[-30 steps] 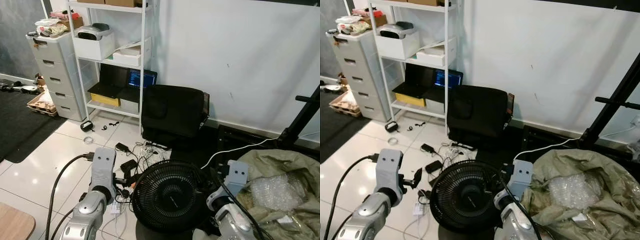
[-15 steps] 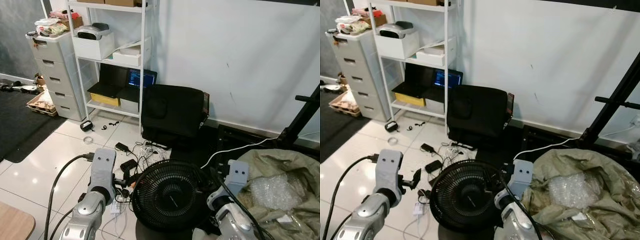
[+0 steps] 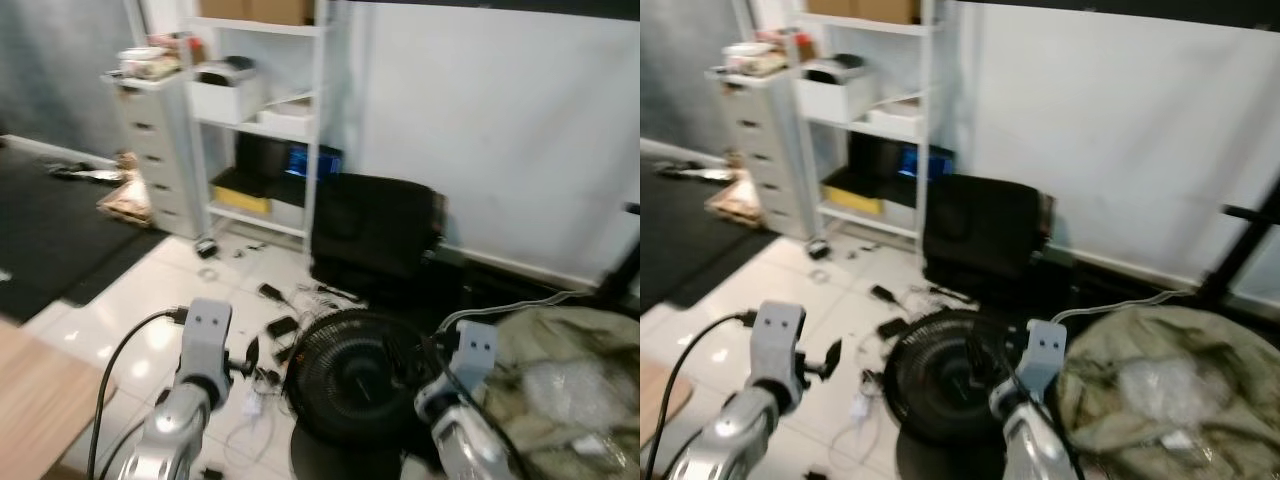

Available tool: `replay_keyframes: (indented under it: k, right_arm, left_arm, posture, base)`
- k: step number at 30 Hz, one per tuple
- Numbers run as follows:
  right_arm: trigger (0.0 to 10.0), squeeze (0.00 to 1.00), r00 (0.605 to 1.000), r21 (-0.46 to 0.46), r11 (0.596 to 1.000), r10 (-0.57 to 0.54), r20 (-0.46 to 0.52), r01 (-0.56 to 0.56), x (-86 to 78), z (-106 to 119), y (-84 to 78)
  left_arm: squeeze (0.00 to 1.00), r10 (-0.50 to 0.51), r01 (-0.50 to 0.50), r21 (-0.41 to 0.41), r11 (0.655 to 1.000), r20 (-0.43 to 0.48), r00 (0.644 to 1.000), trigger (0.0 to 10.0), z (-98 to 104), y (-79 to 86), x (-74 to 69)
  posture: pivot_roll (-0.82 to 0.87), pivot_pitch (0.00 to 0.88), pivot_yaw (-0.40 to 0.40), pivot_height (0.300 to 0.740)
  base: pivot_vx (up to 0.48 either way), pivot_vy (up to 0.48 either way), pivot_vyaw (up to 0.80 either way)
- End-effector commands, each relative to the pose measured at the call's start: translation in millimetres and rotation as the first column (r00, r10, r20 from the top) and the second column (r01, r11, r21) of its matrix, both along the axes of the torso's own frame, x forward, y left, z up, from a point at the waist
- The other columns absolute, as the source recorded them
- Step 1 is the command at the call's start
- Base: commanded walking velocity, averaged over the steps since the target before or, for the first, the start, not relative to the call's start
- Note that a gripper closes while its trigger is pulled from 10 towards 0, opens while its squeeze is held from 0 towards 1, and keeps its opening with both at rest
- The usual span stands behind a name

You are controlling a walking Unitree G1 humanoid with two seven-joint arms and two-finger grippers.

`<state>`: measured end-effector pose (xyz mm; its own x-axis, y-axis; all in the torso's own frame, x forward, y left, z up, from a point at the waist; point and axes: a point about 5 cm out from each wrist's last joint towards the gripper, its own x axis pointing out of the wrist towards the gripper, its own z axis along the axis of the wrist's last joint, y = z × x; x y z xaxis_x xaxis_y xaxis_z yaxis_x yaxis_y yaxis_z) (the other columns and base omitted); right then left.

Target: Setting the table

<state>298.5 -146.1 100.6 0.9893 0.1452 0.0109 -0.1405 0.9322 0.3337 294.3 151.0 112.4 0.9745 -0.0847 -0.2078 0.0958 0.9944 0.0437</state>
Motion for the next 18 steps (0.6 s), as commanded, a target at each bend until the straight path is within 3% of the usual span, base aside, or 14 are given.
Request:
replay_keyframes:
  k: [1,18]
  right_arm:
    - [10.0,0.0,0.999,0.009,1.0,-0.011,-0.033,0.012,-2.9,-7.1,-2.5]
    - [10.0,0.0,0.999,0.008,1.0,-0.017,-0.034,0.017,-3.4,-6.9,-2.9]
  left_arm:
    - [0.0,-0.008,0.008,0.001,1.0,-0.001,1.0,10.0,0.1,-1.8,0.2]
    - [0.0,-0.004,0.004,-0.005,1.0,0.0,1.0,10.0,0.3,-1.5,-0.1]
  posture:
    - [0.08,0.049,0.046,0.74]
    - [0.08,0.055,0.047,0.74]
  base:
    - [-0.251,0.0,0.0]
    - [-0.243,0.0,0.0]
